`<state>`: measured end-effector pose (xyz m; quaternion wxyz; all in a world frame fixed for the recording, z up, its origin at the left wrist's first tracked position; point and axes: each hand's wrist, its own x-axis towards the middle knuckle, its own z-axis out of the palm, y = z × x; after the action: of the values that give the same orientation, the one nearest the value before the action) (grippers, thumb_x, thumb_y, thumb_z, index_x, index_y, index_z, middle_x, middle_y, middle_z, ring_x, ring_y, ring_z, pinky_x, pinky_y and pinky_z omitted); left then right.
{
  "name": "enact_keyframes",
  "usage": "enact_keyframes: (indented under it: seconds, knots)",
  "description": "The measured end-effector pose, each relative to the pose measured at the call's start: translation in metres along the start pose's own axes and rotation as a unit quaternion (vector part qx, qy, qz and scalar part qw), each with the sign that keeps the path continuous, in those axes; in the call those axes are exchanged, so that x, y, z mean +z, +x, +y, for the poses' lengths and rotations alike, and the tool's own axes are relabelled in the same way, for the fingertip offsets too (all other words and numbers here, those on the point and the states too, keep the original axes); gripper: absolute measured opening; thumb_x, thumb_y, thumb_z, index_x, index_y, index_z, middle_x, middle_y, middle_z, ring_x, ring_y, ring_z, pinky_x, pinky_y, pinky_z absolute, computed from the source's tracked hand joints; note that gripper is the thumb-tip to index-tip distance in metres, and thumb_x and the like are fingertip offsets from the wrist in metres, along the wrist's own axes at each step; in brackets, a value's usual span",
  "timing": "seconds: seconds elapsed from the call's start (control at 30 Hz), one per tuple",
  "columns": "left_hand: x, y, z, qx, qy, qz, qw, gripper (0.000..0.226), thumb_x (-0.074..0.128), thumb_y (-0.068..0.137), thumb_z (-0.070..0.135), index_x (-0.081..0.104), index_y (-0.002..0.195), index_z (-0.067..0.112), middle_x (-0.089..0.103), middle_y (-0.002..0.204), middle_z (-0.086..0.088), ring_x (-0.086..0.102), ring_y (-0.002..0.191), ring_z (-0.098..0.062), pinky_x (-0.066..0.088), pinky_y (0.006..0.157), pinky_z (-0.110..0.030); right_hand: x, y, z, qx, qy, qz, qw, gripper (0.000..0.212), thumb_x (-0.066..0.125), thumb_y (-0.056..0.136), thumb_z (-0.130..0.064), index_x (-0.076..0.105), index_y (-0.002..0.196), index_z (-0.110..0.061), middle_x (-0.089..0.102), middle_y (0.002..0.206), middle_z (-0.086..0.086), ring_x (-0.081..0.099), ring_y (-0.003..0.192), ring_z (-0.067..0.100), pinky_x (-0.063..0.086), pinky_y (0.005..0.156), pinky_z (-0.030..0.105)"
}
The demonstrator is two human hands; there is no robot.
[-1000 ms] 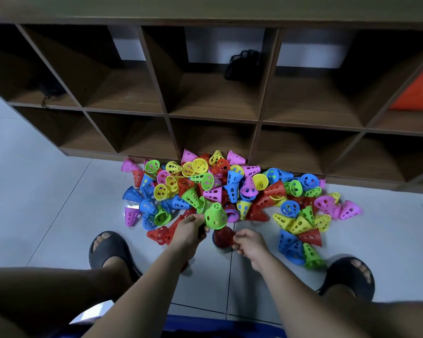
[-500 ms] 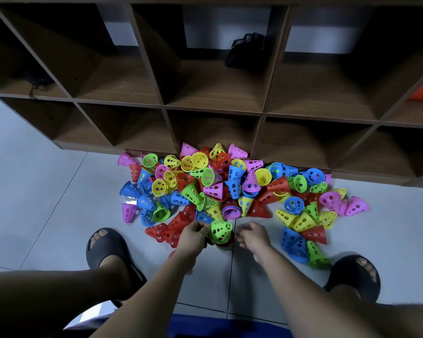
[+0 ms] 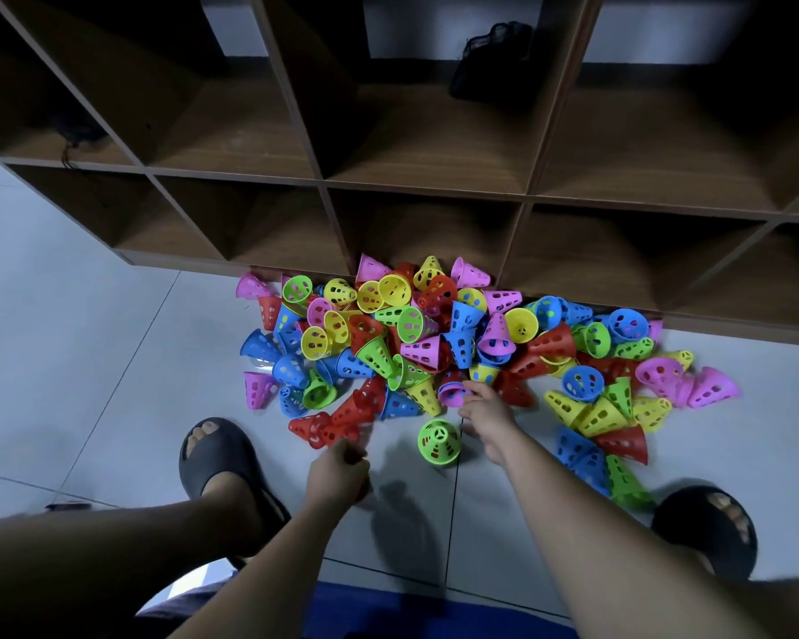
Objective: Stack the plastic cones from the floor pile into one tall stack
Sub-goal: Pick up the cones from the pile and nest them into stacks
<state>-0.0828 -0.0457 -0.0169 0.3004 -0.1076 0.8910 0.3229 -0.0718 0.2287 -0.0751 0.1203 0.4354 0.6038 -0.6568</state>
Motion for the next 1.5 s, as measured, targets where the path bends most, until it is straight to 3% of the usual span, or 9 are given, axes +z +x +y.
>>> enact_keyframes:
  seconds: [0.17,0.27,0.5,0.7,0.9,1.17,1.3,1.4,1.5]
  knots:
    - [-0.005,-0.001,-0.015,-0.035,-0.001,0.01,0.999,0.009,0.069,0.093,0.025,0.069,0.1,0.031,0.073,0.097,0.005,0.068,0.087,-0.016,0.055,0.07,-0.032,0.008,-0.001,-0.002,0.017,0.017,-0.004,1.0,0.06,0.049,0.095,0.006,0.054,0.144,-0.028,0.054,0.136,0.006,0.058,0.123,0.028,0.053,0.083,0.038]
    - [-0.003,-0.002,-0.025,-0.05,-0.012,-0.027,0.998,0.012,0.067,0.096,0.023,0.07,0.105,0.03,0.073,0.104,-0.001,0.066,0.091,-0.017,0.051,0.067,-0.03,0.007,0.0,-0.001,0.032,0.031,-0.014,0.999,0.062,0.047,0.096,0.001,0.049,0.149,-0.032,0.053,0.139,0.004,0.058,0.126,0.029,0.05,0.091,0.042]
    - [-0.002,-0.001,-0.035,-0.071,-0.016,-0.055,0.996,0.022,0.063,0.098,0.022,0.067,0.117,0.031,0.069,0.11,-0.005,0.065,0.088,-0.017,0.05,0.06,-0.024,-0.004,-0.001,-0.009,0.053,0.063,-0.059,0.995,0.052,0.043,0.106,0.0,0.048,0.149,-0.029,0.045,0.147,0.0,0.058,0.126,0.028,0.051,0.073,0.034]
    - [-0.004,-0.004,-0.042,-0.12,-0.042,-0.152,0.98,0.044,0.061,0.097,0.017,0.053,0.132,0.042,0.068,0.114,-0.01,0.075,0.094,-0.028,0.054,0.062,-0.03,-0.004,-0.001,-0.012,0.05,0.047,-0.066,0.995,0.054,0.045,0.104,0.003,0.046,0.153,-0.02,0.048,0.155,-0.001,0.055,0.131,0.023,0.05,0.081,0.033]
    - [-0.003,-0.004,-0.028,-0.121,-0.119,-0.149,0.974,0.043,0.059,0.097,0.01,0.06,0.132,0.037,0.07,0.116,-0.013,0.074,0.092,-0.026,0.051,0.064,-0.029,-0.001,-0.001,-0.002,0.018,-0.01,-0.02,1.0,0.046,0.059,0.097,0.005,0.062,0.139,-0.013,0.065,0.135,0.001,0.059,0.125,0.022,0.047,0.111,0.042]
    - [-0.011,-0.017,0.016,-0.014,-0.164,-0.129,0.978,0.028,0.07,0.096,0.016,0.066,0.119,0.031,0.067,0.119,-0.012,0.068,0.092,-0.025,0.051,0.057,-0.022,-0.018,-0.028,0.001,-0.022,-0.064,0.114,0.991,0.018,0.074,0.085,-0.012,0.078,0.097,-0.024,0.078,0.097,-0.002,0.073,0.091,0.024,0.063,0.085,0.043]
    - [-0.021,-0.031,0.05,0.032,-0.225,-0.121,0.966,0.021,0.066,0.1,0.011,0.069,0.119,0.019,0.072,0.109,-0.014,0.062,0.072,-0.015,0.047,0.053,-0.019,-0.033,-0.049,-0.006,-0.046,-0.059,0.205,0.976,0.016,0.082,0.085,-0.018,0.073,0.075,-0.028,0.077,0.084,-0.001,0.073,0.081,0.023,0.062,0.073,0.035]
    - [-0.028,-0.036,0.073,0.063,-0.274,-0.101,0.954,0.02,0.063,0.101,0.007,0.071,0.117,0.017,0.07,0.097,-0.014,0.055,0.067,-0.014,0.044,0.051,-0.019,-0.042,-0.054,-0.008,-0.025,0.015,0.208,0.978,0.008,0.084,0.084,-0.017,0.077,0.079,-0.019,0.078,0.076,0.002,0.076,0.078,0.023,0.064,0.076,0.04]
    - [-0.029,-0.039,0.09,0.089,-0.313,-0.102,0.94,0.022,0.064,0.1,0.006,0.075,0.114,0.019,0.07,0.101,-0.016,0.054,0.067,-0.014,0.043,0.055,-0.024,-0.045,-0.064,-0.016,-0.002,0.131,0.15,0.98,0.008,0.077,0.09,-0.006,0.076,0.098,-0.007,0.079,0.084,0.012,0.071,0.068,0.017,0.053,0.055,0.026]
